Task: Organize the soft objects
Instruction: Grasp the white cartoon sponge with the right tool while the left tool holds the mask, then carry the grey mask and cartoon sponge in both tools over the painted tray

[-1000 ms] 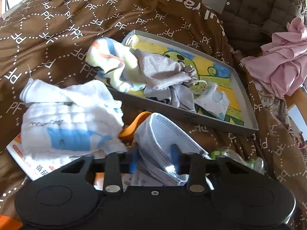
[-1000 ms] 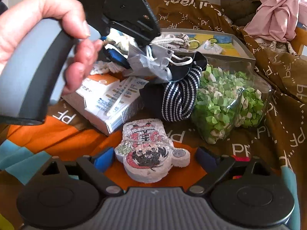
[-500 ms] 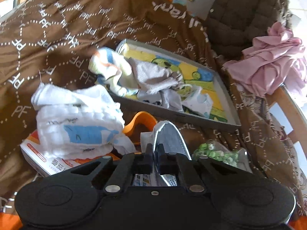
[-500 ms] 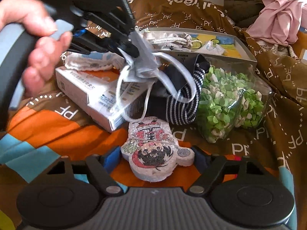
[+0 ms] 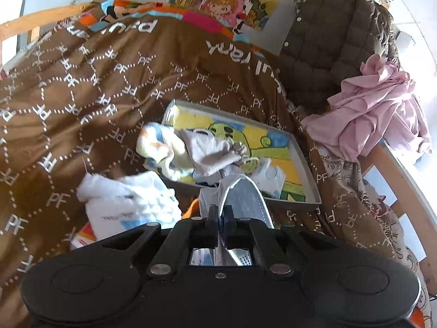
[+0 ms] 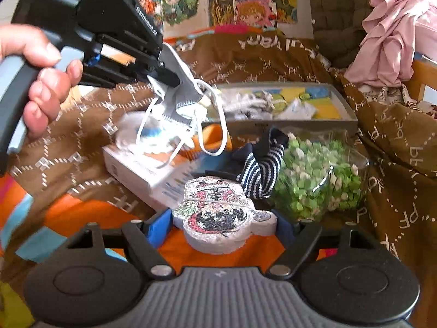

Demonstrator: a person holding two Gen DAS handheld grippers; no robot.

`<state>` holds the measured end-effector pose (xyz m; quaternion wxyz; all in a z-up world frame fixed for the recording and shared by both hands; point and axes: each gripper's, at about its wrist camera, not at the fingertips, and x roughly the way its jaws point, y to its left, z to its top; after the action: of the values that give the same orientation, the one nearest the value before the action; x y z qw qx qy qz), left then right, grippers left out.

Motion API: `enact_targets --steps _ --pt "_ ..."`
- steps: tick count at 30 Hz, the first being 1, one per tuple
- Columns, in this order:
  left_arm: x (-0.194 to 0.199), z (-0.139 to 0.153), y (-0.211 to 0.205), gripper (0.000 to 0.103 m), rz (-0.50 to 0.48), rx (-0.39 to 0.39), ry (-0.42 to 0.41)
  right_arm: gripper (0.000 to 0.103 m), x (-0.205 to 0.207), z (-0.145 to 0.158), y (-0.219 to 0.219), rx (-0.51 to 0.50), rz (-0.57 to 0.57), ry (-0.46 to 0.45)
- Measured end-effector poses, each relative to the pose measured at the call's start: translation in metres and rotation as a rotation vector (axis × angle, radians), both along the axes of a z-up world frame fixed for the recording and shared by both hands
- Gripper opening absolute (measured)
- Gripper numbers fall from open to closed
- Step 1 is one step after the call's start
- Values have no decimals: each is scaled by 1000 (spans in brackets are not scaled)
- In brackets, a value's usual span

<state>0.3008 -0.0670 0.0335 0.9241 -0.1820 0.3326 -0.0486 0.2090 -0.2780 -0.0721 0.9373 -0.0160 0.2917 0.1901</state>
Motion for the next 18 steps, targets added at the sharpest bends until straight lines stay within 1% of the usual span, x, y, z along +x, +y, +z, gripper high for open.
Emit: enact_targets --steps 4,11,14,18 --pt "-7 16 3 3 -1 16 -25 81 -7 11 -9 78 5 -28" --pt "-11 41 5 3 -4 37 -81 81 -24 27 -15 138 21 -113" --pt "-9 48 5 3 -9 41 -103 81 -28 31 -13 132 23 -155" --pt "-2 54 5 3 -22 47 -128 81 -30 38 -10 104 -5 -207"
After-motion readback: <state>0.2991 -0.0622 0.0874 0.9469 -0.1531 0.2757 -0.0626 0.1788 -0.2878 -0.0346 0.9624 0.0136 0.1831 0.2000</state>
